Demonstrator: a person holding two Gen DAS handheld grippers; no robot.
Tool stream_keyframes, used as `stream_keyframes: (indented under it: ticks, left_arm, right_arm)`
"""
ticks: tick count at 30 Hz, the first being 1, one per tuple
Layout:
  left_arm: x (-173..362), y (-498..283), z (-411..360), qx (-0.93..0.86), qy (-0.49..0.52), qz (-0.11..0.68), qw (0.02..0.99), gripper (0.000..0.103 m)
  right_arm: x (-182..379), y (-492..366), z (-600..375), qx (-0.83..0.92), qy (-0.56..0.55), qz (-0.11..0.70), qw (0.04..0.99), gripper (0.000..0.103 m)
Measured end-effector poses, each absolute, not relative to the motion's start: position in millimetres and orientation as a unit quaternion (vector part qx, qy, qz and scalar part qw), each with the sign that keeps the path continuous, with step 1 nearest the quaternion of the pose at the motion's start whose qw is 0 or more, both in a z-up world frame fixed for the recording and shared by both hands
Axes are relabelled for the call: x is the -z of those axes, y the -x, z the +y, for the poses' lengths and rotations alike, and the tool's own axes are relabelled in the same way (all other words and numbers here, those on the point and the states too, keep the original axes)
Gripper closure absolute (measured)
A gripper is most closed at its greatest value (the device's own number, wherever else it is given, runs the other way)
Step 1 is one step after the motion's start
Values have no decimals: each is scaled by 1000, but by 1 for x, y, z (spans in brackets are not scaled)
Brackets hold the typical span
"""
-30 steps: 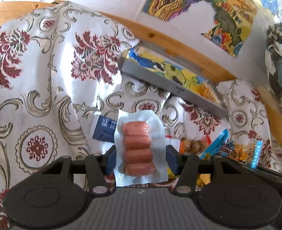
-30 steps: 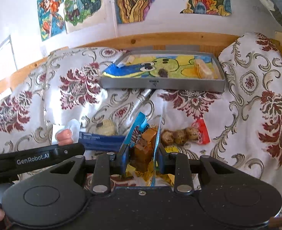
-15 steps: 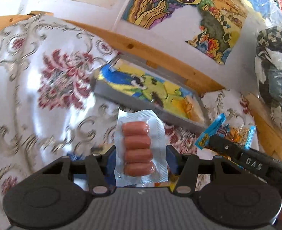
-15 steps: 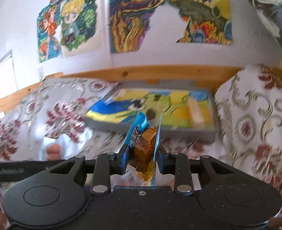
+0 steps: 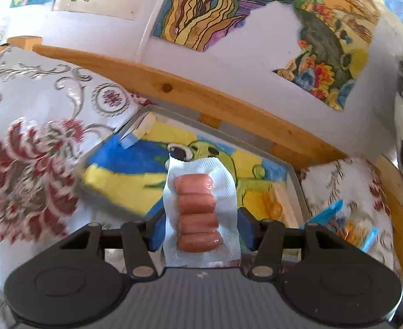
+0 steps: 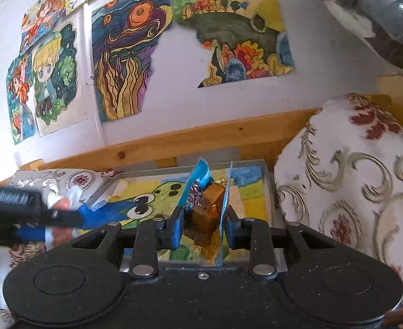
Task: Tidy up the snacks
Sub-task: 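Lift the sausage pack with the left tool while the right tool lifts the blue bag, then lower both held packs into the grey tray and open both tools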
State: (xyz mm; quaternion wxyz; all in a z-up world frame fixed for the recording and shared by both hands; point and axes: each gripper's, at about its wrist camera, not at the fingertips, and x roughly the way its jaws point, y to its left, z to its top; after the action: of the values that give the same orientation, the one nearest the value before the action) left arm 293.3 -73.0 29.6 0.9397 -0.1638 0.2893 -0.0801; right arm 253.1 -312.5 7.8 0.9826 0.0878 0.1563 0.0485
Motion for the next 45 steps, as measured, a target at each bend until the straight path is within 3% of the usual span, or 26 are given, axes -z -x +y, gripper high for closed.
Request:
stream_keyframes:
  ticks: [6, 24, 28, 30, 32, 39, 45]
  left_arm:
    - [-20, -341, -85, 60, 156, 302, 938, 45]
    - [16, -377, -116, 51, 117, 363, 923, 42]
    - [15, -376, -115, 51, 120, 360, 924, 37]
    - [14, -375, -114, 48, 122, 356, 925, 24]
    - [12, -372, -111, 48, 125, 348, 928, 22]
    - [3, -355, -103, 33, 132, 325, 936, 5]
    - [-12, -333, -90, 15, 138, 301, 944, 1]
  right_arm:
    - [-6, -286, -297, -69, -42, 133, 988, 71]
    - [20, -329, -292, -87, -21, 197, 976, 70]
    - [20, -329, -293, -79, -3, 187, 979, 63]
    - [20, -328, -295, -73, -3, 180, 981, 59]
    - [18, -326, -298, -69, -2, 170, 983, 47]
    - [4, -313, -305, -50, -2, 131, 990, 21]
    - [-6, -295, -310, -36, -9, 119, 992, 9]
